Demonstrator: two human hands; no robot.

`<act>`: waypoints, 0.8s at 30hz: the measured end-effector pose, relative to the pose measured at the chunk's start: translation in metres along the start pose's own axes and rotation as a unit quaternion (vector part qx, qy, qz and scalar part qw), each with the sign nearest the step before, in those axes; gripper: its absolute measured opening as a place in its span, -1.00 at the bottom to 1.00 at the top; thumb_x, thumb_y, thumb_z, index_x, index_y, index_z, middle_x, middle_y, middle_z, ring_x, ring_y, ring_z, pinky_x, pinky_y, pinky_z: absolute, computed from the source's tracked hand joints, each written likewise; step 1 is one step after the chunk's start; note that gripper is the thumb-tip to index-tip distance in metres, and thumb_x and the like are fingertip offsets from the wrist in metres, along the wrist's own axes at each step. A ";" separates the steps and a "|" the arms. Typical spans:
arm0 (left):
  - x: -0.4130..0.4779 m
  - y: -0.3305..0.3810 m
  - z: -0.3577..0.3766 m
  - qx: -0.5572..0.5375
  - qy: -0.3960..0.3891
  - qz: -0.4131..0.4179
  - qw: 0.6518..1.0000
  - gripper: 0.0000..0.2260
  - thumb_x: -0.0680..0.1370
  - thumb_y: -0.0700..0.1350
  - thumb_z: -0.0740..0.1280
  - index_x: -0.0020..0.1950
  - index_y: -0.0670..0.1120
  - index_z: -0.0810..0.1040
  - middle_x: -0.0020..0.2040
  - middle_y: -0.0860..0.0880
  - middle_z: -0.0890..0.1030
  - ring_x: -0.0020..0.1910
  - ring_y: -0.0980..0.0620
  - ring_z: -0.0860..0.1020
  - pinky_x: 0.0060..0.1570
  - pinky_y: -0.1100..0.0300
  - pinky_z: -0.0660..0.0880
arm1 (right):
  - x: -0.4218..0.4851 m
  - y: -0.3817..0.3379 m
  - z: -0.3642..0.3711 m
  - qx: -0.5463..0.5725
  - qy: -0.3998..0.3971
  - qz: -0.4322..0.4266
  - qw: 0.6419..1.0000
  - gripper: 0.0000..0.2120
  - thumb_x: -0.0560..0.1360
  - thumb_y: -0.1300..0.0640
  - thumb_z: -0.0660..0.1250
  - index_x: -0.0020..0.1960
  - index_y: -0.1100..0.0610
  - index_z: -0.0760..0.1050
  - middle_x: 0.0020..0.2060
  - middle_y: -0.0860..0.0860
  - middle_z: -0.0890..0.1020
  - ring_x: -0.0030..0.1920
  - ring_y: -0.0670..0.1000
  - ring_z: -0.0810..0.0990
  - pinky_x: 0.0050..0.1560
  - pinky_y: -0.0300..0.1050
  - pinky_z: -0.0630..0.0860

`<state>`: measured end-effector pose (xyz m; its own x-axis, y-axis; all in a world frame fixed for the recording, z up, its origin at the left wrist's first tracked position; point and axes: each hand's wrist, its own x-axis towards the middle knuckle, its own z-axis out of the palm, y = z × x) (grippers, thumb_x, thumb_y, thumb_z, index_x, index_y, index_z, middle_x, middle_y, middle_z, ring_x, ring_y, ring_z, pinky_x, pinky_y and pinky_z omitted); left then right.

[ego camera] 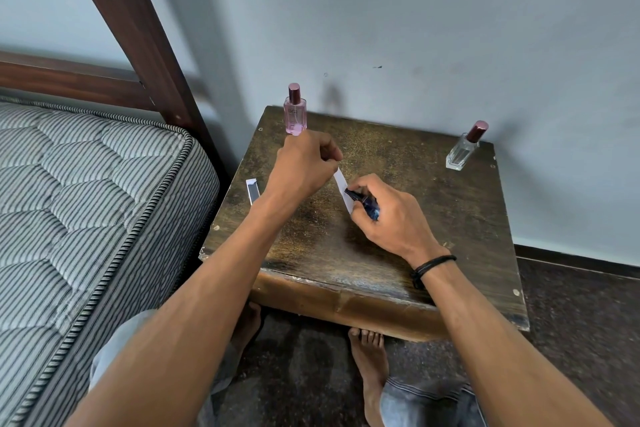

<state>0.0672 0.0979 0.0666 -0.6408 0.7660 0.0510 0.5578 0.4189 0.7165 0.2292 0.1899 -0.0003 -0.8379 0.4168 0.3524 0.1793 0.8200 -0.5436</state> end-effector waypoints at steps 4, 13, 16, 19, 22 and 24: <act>0.002 -0.001 -0.001 -0.017 -0.001 -0.009 1.000 -0.80 0.48 -0.25 0.43 -0.19 0.06 0.65 -0.20 0.12 0.66 -0.14 0.17 0.63 0.03 0.12 0.62 | 0.000 0.000 0.002 -0.018 -0.021 0.000 1.000 -0.74 0.53 -0.01 0.23 0.17 0.05 0.49 -0.03 -0.07 0.69 -0.20 0.06 0.64 -0.23 0.06 0.60; 0.007 -0.010 -0.003 -0.022 0.002 -0.019 1.000 -0.84 0.47 -0.26 0.46 -0.13 0.02 0.70 -0.15 0.07 0.71 -0.13 0.15 0.67 0.03 0.10 0.65 | 0.000 0.003 -0.003 -0.031 -0.024 0.001 0.999 -0.81 0.47 0.05 0.34 0.08 0.02 0.56 -0.15 -0.17 0.66 -0.27 0.02 0.62 -0.27 0.01 0.59; 0.008 -0.011 -0.004 -0.022 0.001 -0.020 1.000 -0.84 0.47 -0.26 0.47 -0.12 0.01 0.70 -0.15 0.06 0.71 -0.13 0.16 0.67 0.00 0.17 0.65 | 0.000 0.005 -0.007 -0.005 0.005 0.004 1.000 -0.81 0.47 0.10 0.38 0.08 0.02 0.58 -0.22 -0.30 0.53 -0.28 -0.14 0.52 -0.27 -0.11 0.57; 0.008 -0.012 -0.004 -0.026 -0.003 -0.018 0.999 -0.86 0.48 -0.26 0.48 -0.11 -0.01 0.70 -0.14 0.06 0.70 -0.12 0.16 0.67 -0.09 0.32 0.60 | 0.001 0.007 -0.010 0.020 0.031 0.019 0.999 -0.74 0.49 0.13 0.37 0.18 0.01 0.55 -0.22 -0.23 0.51 -0.32 -0.14 0.49 -0.28 -0.18 0.52; 0.008 -0.012 -0.004 -0.032 -0.017 -0.017 0.999 -0.89 0.50 -0.25 0.49 -0.07 -0.05 0.71 -0.14 0.07 0.70 -0.13 0.18 0.66 -0.19 0.48 0.51 | 0.002 0.007 -0.009 0.030 0.028 0.031 0.999 -0.66 0.53 0.12 0.34 0.30 -0.02 0.52 -0.19 -0.21 0.50 -0.32 -0.20 0.49 -0.27 -0.29 0.46; 0.007 -0.012 -0.003 -0.039 -0.023 -0.016 0.999 -0.90 0.50 -0.25 0.49 -0.05 -0.06 0.71 -0.13 0.07 0.70 -0.13 0.18 0.66 -0.16 0.45 0.52 | 0.002 0.006 -0.007 0.030 0.022 0.035 0.999 -0.66 0.55 0.16 0.36 0.31 -0.03 0.53 -0.15 -0.30 0.50 -0.28 -0.24 0.51 -0.22 -0.31 0.46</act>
<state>0.0538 0.0967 0.0606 -0.6323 0.7747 -0.0031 0.4927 0.4053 0.7700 0.2327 0.1981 0.0027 -0.8003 0.4902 0.3453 0.2040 0.7641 -0.6120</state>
